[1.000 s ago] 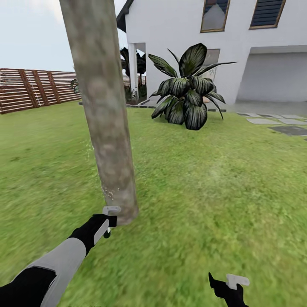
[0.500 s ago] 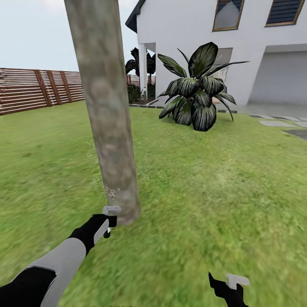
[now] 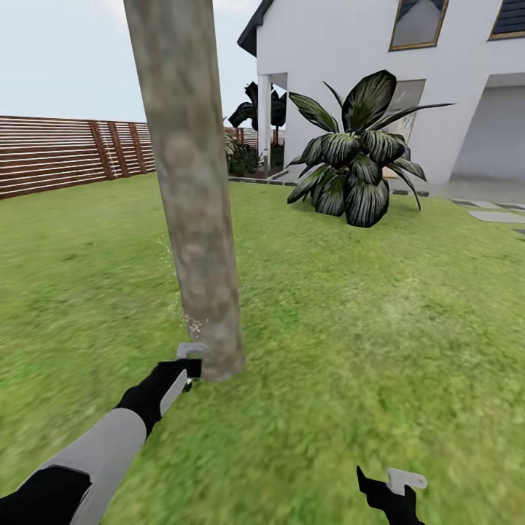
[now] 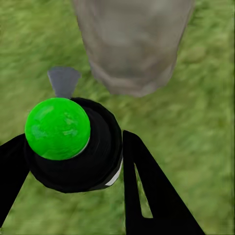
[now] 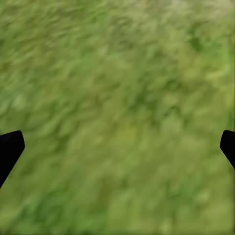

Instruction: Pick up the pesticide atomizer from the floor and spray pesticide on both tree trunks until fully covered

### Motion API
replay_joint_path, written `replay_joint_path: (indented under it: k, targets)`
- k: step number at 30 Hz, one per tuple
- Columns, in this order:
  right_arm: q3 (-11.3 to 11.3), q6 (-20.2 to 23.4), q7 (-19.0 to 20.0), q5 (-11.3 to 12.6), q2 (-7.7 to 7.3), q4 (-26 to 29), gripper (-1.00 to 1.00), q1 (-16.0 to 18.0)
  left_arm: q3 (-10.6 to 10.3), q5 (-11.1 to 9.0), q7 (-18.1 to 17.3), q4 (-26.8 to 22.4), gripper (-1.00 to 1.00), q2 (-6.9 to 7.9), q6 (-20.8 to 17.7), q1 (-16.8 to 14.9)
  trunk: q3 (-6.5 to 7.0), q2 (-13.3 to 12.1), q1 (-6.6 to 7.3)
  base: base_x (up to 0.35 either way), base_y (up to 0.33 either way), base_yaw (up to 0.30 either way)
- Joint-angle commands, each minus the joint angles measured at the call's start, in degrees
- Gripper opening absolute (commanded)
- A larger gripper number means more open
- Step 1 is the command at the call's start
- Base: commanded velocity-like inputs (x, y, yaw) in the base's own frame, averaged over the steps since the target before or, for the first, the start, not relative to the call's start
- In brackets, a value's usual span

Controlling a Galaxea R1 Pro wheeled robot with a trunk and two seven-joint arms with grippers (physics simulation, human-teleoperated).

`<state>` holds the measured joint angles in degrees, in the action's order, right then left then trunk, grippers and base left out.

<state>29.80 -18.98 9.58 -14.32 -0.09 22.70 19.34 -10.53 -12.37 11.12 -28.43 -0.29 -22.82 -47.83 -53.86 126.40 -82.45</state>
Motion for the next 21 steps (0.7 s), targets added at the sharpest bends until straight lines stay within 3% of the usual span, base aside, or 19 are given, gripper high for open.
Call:
replay_joint_path:
  k: [1, 9, 12, 14, 15, 18, 21]
  targets:
    - [0.0, 0.0, 0.0, 0.0, 0.0, 0.0, 1.0, 0.0, 0.0, 0.1, -0.1, -1.1, -1.0, 0.1, 0.0, 0.0, -0.01, 0.0, 0.0, 0.0, -0.002, 0.001]
    - [0.0, 0.1, 0.1, 0.1, 0.0, 0.0, 1.0, 0.0, 0.0, 0.2, -0.1, -8.3, -1.0, -0.15, -0.8, -0.4, -0.01, 0.0, 0.0, 0.0, 0.0, 0.0]
    - [0.0, 0.1, 0.1, 0.1, 0.0, 0.0, 1.0, 0.0, 0.0, 0.1, -0.1, -9.3, -1.0, -1.09, -2.6, -0.8, -0.01, 0.0, 0.0, 0.0, 0.0, 0.0]
    - [0.0, 0.1, 0.1, 0.1, 0.0, 0.0, 1.0, 0.0, 0.0, 0.2, -0.1, -9.4, -1.0, -0.95, -3.4, -0.9, -0.01, 0.0, 0.0, 0.0, 0.0, 0.0]
    - [0.0, 0.1, 0.1, 0.1, 0.0, 0.0, 1.0, 0.0, 0.1, 0.3, -0.2, -9.4, -1.0, -0.46, -3.6, -0.9, -0.01, 0.0, 0.0, 0.0, 0.0, 0.0]
    - [0.0, 0.1, 0.1, 0.0, 0.0, 0.0, 1.0, 0.0, 0.2, -0.1, -1.2, -9.4, -1.0, 3.14, -3.8, -0.9, -0.01, 0.0, 0.0, 0.0, 0.0, 0.0]
    - [0.0, 0.1, 0.1, 0.0, 0.0, 0.0, 1.0, 0.0, 0.2, 0.2, -5.6, -9.5, -1.0, 4.12, -3.8, -1.2, -0.01, 0.0, 0.0, 0.0, 0.0, 0.0]
